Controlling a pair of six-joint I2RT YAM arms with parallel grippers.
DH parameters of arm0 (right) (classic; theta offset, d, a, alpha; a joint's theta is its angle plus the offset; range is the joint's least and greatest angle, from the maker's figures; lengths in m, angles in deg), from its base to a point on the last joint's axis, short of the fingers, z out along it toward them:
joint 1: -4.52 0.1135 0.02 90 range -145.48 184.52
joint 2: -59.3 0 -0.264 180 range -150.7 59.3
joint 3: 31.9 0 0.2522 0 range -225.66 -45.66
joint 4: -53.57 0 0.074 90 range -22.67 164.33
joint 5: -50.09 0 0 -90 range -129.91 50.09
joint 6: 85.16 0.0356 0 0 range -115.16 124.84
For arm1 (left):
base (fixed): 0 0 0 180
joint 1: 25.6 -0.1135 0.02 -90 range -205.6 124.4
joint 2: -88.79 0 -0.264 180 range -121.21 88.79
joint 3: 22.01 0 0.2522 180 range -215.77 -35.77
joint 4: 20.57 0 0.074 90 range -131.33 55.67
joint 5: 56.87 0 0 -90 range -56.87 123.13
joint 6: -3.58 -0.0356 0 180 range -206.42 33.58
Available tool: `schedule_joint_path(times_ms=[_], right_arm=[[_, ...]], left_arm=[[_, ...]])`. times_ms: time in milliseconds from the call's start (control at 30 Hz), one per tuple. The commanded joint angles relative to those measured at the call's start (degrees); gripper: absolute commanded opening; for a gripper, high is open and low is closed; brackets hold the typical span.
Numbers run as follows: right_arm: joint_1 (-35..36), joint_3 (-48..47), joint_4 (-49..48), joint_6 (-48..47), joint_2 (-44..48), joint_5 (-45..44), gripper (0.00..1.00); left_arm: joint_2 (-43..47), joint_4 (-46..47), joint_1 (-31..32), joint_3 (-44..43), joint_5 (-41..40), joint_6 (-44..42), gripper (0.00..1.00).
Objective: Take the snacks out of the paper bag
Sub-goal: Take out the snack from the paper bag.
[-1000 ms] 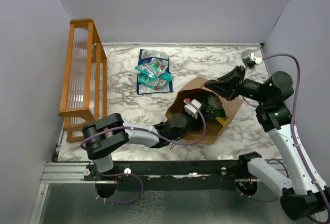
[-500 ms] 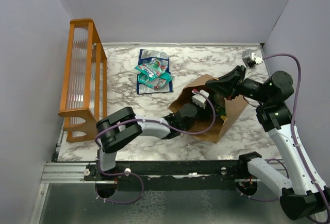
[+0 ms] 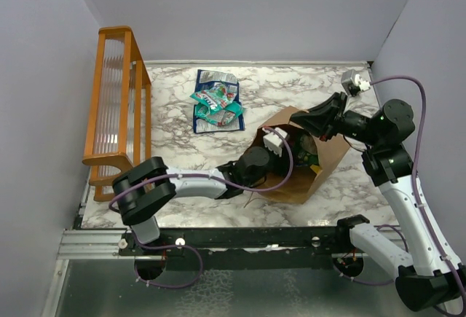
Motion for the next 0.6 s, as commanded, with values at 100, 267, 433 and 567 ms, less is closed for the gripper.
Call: schedule_joint_path(times_ms=[100, 267, 433, 567], right_arm=[[0.1, 0.1, -4.6, -3.3, -0.9, 1.0, 0.01], [0.1, -0.2, -5.1, -3.6, -1.1, 1.4, 0.01], [0.1, -1.0, -4.6, -3.6, -0.8, 1.0, 0.02], [0.1, -1.1, -4.7, -3.2, -0.4, 1.2, 0.01]], left_arm=[[6.8, -8.6, 1.0, 0.9, 8.9, 18.6, 0.49], [4.0, -10.2, 4.0, -3.1, 3.5, 13.4, 0.36], [-2.0, -7.9, 5.9, -5.0, 0.2, 9.8, 0.29], [-4.6, -10.8, 5.2, -8.6, 0.5, 7.9, 0.28]])
